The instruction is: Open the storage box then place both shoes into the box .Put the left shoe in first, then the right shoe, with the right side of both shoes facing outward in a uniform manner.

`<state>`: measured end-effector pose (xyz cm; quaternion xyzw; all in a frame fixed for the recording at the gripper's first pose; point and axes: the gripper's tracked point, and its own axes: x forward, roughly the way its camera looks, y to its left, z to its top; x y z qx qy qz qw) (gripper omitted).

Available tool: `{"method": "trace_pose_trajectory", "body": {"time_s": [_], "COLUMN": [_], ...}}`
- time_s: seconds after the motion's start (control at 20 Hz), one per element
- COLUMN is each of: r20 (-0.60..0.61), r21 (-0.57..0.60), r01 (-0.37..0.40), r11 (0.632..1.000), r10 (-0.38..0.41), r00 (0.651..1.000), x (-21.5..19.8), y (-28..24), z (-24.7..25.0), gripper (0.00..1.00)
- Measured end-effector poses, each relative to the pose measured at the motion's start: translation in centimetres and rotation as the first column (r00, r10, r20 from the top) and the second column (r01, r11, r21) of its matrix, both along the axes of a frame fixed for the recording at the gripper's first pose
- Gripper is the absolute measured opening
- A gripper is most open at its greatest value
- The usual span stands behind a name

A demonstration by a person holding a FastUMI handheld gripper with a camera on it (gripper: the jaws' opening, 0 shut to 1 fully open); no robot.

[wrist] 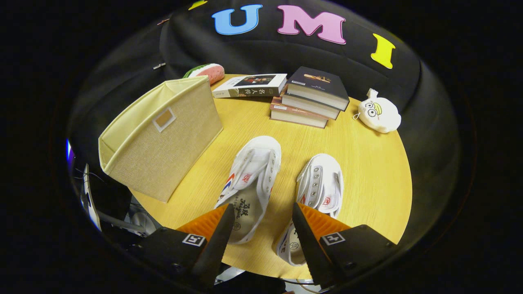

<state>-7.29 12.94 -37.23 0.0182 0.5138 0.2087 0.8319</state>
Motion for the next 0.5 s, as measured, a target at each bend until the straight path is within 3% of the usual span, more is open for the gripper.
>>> {"method": "trace_pose_trajectory", "body": {"time_s": [0.05,0.35,0.5], "r20": [-0.009,-0.014,-0.004], "r21": [-0.007,-0.021,-0.059], "r01": [-0.002,0.006,0.065], "r11": [1.0,1.0,0.996], "r10": [0.002,-0.006,-0.065], "r00": [1.0,1.0,0.998], "x": [-1.3,2.0,3.7], "y": [0.1,1.2,1.4], "z": [-1.2,-3.4,-5.4], "gripper": [0.86,0.76,0.67]}}
